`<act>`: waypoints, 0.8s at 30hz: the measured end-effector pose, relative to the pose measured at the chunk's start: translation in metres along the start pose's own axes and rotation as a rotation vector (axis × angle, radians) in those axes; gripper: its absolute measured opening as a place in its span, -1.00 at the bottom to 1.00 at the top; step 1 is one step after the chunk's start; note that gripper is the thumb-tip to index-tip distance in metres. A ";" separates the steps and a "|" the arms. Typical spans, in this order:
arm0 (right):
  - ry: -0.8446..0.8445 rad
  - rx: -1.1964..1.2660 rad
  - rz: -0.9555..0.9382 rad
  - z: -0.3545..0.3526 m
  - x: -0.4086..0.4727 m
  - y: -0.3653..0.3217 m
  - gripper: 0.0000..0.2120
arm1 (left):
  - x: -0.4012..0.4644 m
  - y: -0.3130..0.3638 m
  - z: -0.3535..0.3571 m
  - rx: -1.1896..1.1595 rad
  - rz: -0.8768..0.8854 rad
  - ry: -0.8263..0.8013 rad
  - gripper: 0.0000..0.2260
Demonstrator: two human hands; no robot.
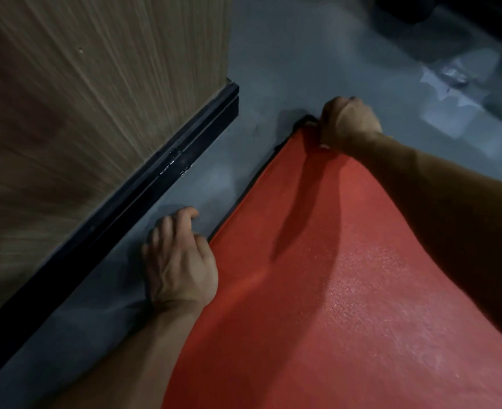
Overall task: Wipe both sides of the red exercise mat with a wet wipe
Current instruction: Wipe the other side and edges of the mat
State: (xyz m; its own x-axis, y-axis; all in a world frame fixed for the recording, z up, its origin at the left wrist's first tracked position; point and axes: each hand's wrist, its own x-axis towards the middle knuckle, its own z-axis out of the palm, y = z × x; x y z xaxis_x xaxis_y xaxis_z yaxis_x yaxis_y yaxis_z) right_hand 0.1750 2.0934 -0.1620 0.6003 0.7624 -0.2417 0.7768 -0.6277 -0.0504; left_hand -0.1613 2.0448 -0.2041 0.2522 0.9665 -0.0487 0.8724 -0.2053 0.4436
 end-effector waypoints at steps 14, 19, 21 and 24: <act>-0.057 0.168 -0.017 -0.009 -0.028 0.024 -0.60 | 0.000 -0.002 0.000 0.004 0.029 0.017 -0.61; -0.122 0.153 0.052 -0.009 -0.019 0.023 -0.64 | 0.001 -0.002 0.001 -0.004 0.020 0.012 -0.59; -0.117 0.145 0.049 -0.005 -0.002 -0.001 -0.63 | 0.000 -0.002 0.000 -0.010 0.013 0.011 -0.60; -0.070 0.179 0.078 0.001 0.001 -0.010 -0.68 | -0.001 0.000 0.001 -0.007 0.013 0.021 -0.61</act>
State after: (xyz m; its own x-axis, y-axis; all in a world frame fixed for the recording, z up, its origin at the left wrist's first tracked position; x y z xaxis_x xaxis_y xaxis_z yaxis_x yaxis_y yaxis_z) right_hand 0.1678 2.1000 -0.1627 0.6378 0.7015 -0.3179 0.6785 -0.7071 -0.1991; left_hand -0.1615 2.0440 -0.2051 0.2545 0.9668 -0.0247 0.8664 -0.2166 0.4499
